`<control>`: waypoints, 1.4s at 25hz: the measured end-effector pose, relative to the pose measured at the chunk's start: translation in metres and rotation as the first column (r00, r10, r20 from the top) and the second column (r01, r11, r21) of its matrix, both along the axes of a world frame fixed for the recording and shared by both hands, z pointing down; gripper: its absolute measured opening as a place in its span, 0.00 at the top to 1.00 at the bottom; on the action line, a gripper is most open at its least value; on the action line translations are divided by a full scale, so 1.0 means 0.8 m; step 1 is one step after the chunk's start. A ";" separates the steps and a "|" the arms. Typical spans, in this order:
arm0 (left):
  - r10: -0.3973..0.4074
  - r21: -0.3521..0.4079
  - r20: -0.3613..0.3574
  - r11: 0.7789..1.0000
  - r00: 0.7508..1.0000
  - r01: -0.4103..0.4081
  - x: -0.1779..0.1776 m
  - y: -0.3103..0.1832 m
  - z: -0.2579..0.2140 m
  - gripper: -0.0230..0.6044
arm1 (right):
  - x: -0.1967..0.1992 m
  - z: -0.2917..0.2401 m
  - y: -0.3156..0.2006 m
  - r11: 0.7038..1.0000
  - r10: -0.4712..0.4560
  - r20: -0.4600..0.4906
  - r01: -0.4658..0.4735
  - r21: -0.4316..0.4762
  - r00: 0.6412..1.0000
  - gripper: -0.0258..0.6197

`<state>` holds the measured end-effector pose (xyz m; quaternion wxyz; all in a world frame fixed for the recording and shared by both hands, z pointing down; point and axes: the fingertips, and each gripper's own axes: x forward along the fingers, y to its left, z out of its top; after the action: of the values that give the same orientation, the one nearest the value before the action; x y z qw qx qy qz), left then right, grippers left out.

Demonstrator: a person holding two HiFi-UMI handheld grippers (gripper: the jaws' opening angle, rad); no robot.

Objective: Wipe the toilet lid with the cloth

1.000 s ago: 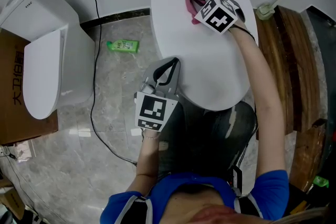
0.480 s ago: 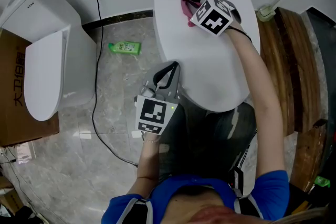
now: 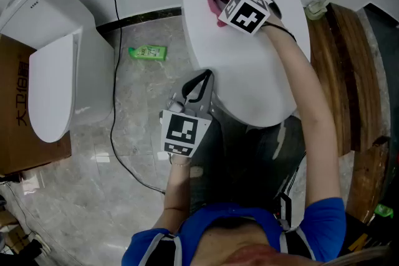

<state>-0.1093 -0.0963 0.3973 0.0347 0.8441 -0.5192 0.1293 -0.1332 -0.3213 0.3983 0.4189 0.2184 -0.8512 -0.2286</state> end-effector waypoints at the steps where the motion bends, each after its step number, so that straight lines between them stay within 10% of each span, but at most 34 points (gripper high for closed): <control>1: 0.001 -0.001 0.000 1.000 1.000 -0.001 0.000 0.001 0.001 0.96 | -0.003 0.001 0.001 1.000 -0.004 -0.003 0.004 -0.002 1.000 0.97; 35: 0.000 -0.031 -0.027 1.000 1.000 0.000 0.006 0.018 0.019 0.96 | -0.073 0.005 0.047 0.992 -0.115 -0.040 0.116 0.038 0.993 0.97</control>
<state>-0.1049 -0.0821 0.4122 0.0549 0.8451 -0.5166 0.1259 -0.1918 -0.2835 0.4020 0.4164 0.1727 -0.8497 -0.2735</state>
